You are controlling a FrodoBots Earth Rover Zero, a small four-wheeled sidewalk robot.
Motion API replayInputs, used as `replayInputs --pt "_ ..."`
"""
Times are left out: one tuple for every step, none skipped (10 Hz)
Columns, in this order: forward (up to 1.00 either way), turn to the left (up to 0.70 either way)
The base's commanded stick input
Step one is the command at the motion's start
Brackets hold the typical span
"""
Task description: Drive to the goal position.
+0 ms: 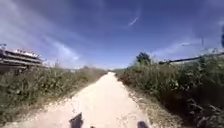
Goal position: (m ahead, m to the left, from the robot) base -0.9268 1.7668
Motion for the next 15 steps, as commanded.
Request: replayInputs --pt "0.7 -0.35" --pt "0.7 -0.28" --pt "0.7 -0.19" --pt "0.7 0.0" --pt "0.7 0.0" --pt "0.7 0.0" --pt "0.7 0.0" --pt "0.7 0.0" --pt "0.7 0.0" --pt "0.7 0.0" --pt "0.7 0.0" --pt "0.7 0.0" --pt "0.7 0.0" --pt "0.7 0.0" --pt "0.7 0.0"
